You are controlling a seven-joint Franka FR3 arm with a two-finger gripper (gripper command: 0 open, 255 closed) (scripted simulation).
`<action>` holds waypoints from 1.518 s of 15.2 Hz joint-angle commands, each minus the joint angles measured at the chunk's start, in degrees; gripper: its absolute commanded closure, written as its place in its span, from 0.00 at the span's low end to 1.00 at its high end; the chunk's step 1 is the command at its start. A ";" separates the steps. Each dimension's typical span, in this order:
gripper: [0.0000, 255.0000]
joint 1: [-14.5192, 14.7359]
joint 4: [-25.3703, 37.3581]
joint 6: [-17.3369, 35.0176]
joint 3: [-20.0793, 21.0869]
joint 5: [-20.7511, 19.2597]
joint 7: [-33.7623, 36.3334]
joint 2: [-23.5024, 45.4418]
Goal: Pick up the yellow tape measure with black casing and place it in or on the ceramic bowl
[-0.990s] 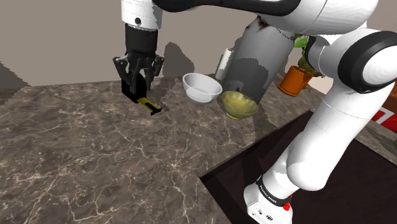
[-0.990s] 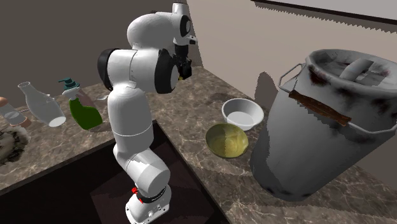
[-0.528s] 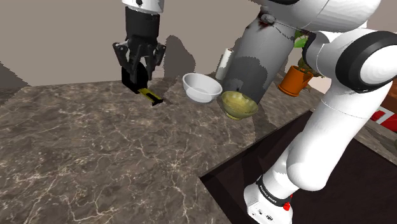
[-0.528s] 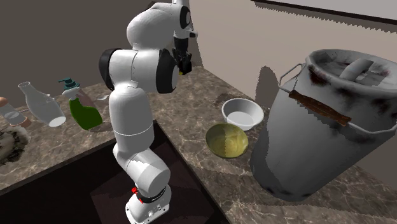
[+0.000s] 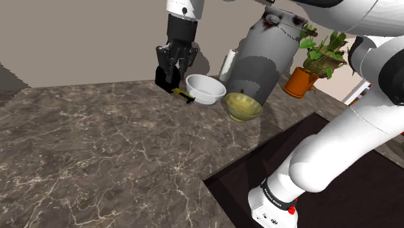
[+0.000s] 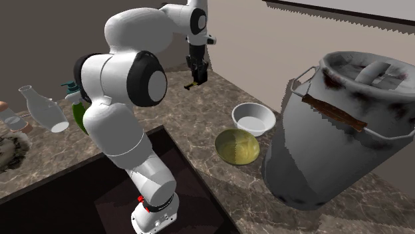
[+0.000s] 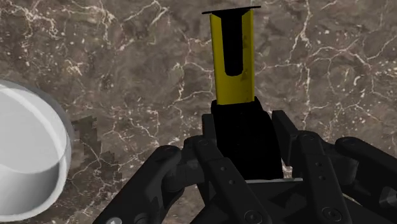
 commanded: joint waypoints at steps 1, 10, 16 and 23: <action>1.00 -1.10 -3.09 0.03 -1.68 1.01 -3.18 -3.22; 1.00 -4.85 -14.86 -0.86 -10.65 1.96 -16.69 -15.54; 1.00 -7.29 -19.71 -1.85 -16.95 -0.09 -25.16 -20.95; 1.00 -10.53 -22.54 -2.77 -24.43 -4.03 -34.89 -24.49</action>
